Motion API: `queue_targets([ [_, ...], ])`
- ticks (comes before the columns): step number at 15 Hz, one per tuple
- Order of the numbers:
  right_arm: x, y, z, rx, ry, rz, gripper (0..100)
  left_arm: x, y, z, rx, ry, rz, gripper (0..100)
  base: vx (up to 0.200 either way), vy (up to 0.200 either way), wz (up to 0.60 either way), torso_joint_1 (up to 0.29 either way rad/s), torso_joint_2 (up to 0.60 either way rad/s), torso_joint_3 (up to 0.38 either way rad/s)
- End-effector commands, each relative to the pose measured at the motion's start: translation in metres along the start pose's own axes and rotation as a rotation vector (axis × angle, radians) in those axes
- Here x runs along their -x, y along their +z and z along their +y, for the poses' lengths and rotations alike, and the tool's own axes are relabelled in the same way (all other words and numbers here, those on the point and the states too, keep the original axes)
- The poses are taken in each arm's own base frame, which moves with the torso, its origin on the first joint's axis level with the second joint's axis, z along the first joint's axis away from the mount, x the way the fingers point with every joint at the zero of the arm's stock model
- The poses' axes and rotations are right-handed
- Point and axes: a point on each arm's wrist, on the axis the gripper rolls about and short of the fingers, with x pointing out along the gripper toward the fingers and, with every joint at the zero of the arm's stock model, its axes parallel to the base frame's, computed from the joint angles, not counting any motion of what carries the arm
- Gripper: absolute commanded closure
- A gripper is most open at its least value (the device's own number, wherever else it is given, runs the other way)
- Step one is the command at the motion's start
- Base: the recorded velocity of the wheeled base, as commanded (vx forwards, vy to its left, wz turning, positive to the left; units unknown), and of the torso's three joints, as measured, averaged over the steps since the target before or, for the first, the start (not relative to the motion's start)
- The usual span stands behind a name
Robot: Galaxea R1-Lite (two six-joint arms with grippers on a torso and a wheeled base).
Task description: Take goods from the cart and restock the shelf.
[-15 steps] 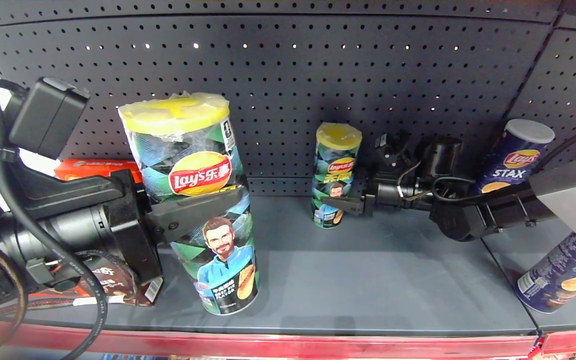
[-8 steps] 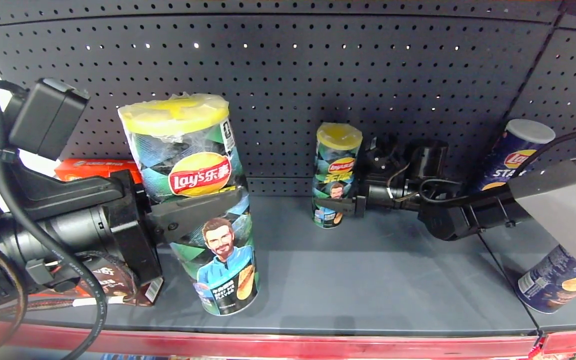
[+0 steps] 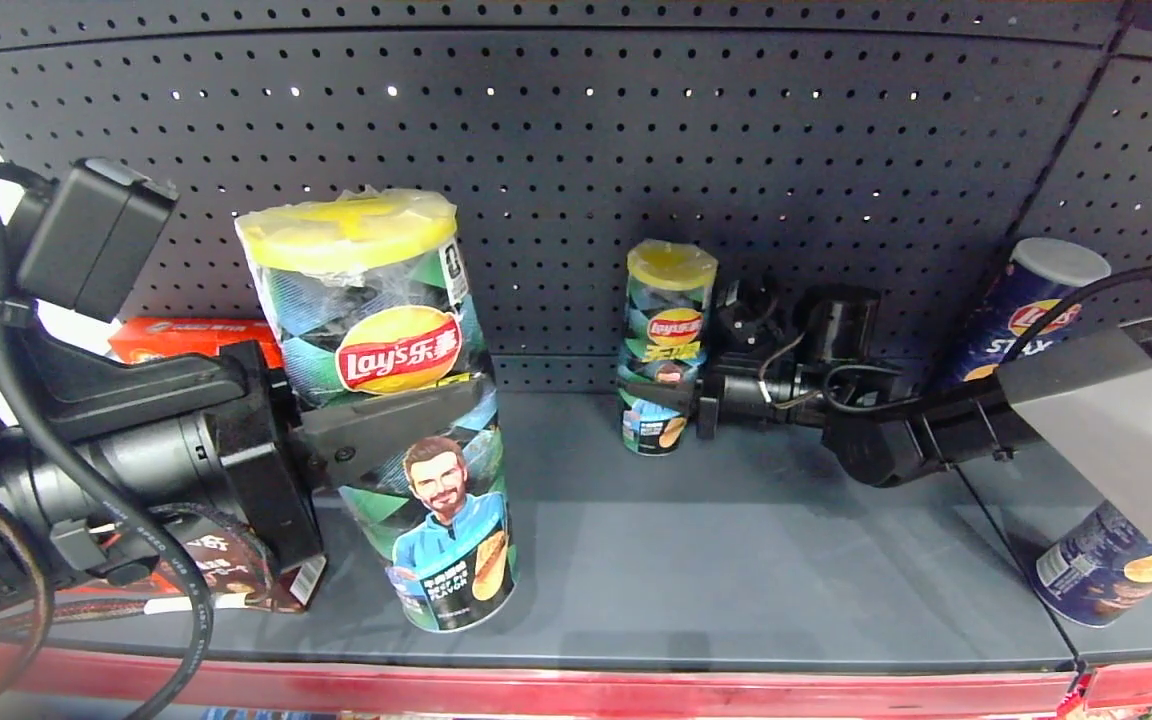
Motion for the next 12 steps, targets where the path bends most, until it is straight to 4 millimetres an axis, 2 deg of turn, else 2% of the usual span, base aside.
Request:
queue_targets([
  [1,0.001,0.003,0.001,0.002,-0.003,-0.001,100,0.000,0.000,0.000,0.001,0.001,0.000,100,0.000,0.000,0.00,0.000,0.00,0.000],
  [3,0.002,0.004,0.002,0.003,-0.021,0.002,100,0.000,-0.001,0.000,0.000,0.001,0.001,100,0.000,0.000,0.00,0.000,0.00,0.000],
  [6,0.011,0.018,0.008,0.011,-0.025,-0.004,100,0.001,0.000,0.000,0.000,0.002,-0.001,100,0.000,0.000,0.00,0.000,0.00,0.000],
  [7,0.017,0.031,0.016,0.018,-0.024,-0.011,100,0.001,0.001,0.001,0.000,0.007,-0.003,100,0.000,0.000,0.00,0.000,0.00,0.000],
  [9,0.024,0.043,0.028,0.016,-0.016,-0.021,100,0.001,0.000,0.001,0.000,0.007,-0.002,100,0.000,0.000,0.00,0.000,0.00,0.000],
  [12,0.034,0.051,0.075,-0.006,0.037,-0.074,100,0.003,-0.004,0.000,0.004,0.008,0.009,100,0.000,0.000,0.00,0.000,0.00,0.000],
])
